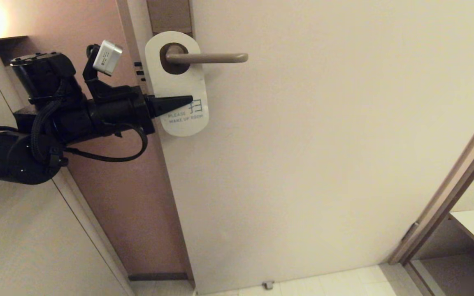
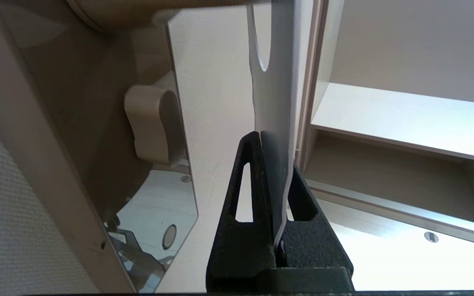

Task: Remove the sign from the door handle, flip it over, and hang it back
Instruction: Take down the sign

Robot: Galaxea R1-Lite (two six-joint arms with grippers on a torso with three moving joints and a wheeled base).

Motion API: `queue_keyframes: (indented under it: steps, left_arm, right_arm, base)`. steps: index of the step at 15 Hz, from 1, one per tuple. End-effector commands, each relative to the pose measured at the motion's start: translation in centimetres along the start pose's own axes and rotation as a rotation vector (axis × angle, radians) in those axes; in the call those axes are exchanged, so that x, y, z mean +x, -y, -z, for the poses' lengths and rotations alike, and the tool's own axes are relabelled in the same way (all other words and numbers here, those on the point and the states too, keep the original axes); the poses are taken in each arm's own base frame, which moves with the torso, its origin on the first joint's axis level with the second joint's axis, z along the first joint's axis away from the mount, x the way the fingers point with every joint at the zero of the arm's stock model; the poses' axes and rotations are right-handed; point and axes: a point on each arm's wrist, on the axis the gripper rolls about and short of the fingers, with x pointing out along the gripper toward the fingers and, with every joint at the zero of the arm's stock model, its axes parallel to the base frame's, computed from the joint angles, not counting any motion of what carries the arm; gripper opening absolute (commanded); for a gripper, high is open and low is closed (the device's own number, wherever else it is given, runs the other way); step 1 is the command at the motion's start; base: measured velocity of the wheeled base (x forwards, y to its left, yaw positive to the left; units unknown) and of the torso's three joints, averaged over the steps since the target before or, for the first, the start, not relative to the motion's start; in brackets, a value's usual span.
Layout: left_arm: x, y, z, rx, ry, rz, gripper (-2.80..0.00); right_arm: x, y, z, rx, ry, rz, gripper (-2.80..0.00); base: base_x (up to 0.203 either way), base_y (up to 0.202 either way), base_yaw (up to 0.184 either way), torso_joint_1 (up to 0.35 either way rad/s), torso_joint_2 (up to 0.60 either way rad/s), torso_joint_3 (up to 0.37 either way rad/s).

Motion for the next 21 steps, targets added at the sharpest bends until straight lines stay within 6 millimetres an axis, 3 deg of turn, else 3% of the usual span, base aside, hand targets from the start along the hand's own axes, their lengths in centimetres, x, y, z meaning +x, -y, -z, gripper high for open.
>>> queue_keyframes:
  steps: [1, 14, 21]
  left_arm:
    - [0.0, 0.1, -0.3, 0.008, 0.008, 0.0, -2.8]
    - [0.9, 3.5, -2.2, 0.052, 0.011, -0.127, -2.8]
    - [1.6, 5.6, -1.6, 0.069, -0.013, -0.245, -2.8]
  right_arm:
    - [0.0, 0.0, 0.0, -0.001, -0.001, 0.0, -2.8]
    - [0.0, 0.0, 0.0, -0.001, -0.001, -0.002, -2.8]
    - [0.0, 0.0, 0.0, -0.001, -0.001, 0.0, -2.8]
  base:
    - [0.0, 0.0, 0.0, 0.0, 0.0, 0.0]
    - [0.0, 0.0, 0.0, 0.0, 0.0, 0.0]
    - [0.0, 0.0, 0.0, 0.0, 0.0, 0.0]
